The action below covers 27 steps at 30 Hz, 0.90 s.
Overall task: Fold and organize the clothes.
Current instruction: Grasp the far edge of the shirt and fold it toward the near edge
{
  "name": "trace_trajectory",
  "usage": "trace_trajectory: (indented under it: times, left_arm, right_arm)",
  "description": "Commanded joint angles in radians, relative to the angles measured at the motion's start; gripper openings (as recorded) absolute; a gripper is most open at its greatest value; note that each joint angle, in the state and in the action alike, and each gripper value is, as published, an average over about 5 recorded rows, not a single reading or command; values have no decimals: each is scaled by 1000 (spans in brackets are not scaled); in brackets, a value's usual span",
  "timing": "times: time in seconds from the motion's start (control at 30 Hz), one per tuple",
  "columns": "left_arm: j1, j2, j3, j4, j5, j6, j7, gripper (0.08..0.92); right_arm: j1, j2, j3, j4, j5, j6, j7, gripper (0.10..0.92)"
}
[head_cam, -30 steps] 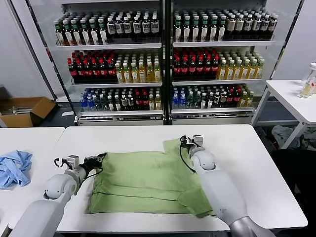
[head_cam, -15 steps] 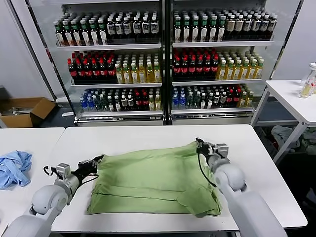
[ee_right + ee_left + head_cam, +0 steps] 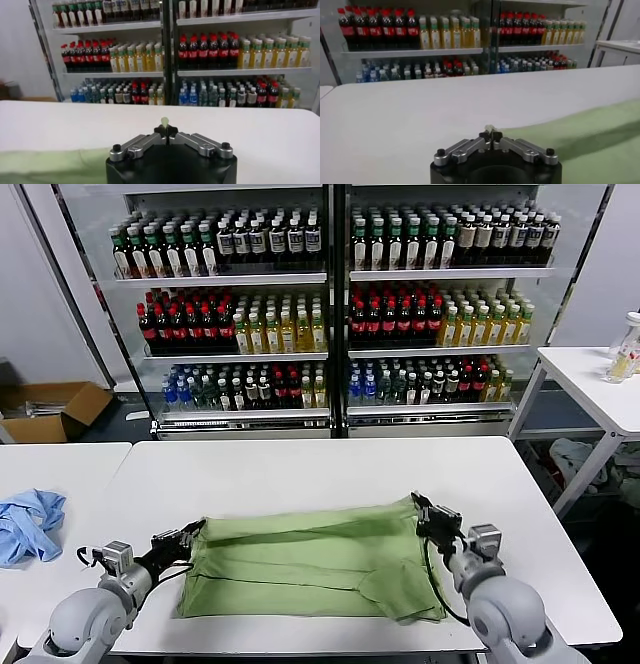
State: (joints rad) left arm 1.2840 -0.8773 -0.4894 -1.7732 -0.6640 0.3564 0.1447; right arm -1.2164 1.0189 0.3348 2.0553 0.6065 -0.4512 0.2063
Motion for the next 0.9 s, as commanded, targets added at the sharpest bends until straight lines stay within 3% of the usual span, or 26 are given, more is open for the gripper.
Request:
trace_trajectory:
  times: [0.03, 0.7, 0.9]
  left_arm:
    - [69, 6, -30, -45, -1, 10, 15, 84]
    - [88, 24, -51, -37, 69, 74, 91, 85]
    - [88, 8, -61, -62, 94, 62, 45, 171]
  right_arm:
    - [-186, -35, 68, 130, -15, 12, 3, 106]
    - [-282, -19, 21, 107, -109, 39, -3, 106]
    - [-287, -12, 29, 119, -133, 38, 6, 135]
